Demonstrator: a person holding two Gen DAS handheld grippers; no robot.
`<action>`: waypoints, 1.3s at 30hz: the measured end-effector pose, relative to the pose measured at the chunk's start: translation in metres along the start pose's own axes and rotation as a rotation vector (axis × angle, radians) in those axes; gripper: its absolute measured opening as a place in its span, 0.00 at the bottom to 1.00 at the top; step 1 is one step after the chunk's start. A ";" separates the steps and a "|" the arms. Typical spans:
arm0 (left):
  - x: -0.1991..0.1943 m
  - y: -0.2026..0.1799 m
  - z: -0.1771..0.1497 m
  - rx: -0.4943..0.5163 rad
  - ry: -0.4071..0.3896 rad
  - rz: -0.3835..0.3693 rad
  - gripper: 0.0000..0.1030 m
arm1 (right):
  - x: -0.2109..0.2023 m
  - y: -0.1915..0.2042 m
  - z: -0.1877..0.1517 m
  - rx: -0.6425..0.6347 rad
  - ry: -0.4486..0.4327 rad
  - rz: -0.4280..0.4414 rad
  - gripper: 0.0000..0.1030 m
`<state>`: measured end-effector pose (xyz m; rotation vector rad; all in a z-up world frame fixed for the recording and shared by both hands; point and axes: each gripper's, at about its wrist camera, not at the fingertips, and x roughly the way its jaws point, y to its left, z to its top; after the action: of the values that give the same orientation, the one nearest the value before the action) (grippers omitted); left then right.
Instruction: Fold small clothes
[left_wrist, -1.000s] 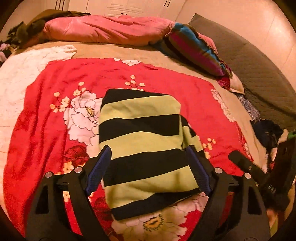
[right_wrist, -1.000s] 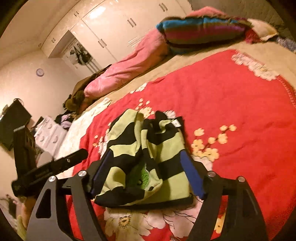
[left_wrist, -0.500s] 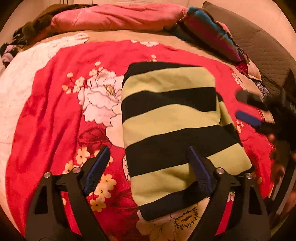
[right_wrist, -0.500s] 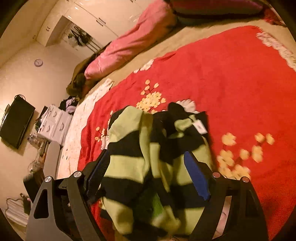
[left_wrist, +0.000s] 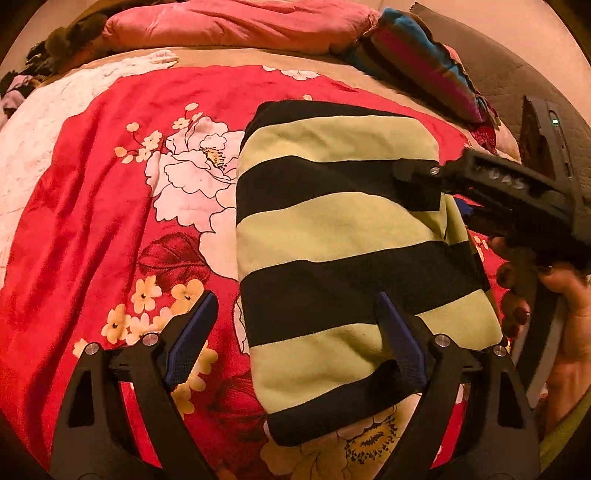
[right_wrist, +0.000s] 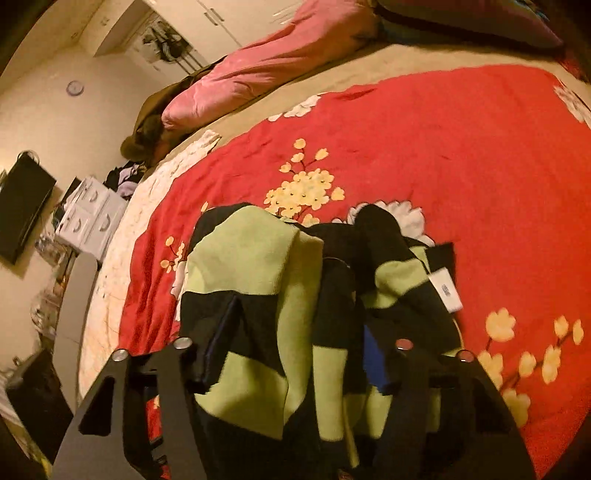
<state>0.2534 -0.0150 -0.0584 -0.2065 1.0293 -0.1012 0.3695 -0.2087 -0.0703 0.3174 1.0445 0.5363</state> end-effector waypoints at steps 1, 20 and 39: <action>-0.001 -0.001 0.000 0.002 -0.002 0.004 0.77 | 0.002 0.001 -0.001 -0.016 -0.003 -0.005 0.41; 0.005 -0.045 -0.003 0.051 0.015 -0.078 0.81 | -0.014 -0.021 0.007 -0.105 -0.030 -0.244 0.39; -0.011 -0.013 -0.005 -0.005 -0.013 -0.045 0.82 | -0.080 0.004 -0.050 -0.169 0.065 -0.078 0.62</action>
<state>0.2434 -0.0265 -0.0488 -0.2350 1.0121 -0.1375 0.2931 -0.2501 -0.0336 0.1100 1.0622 0.5635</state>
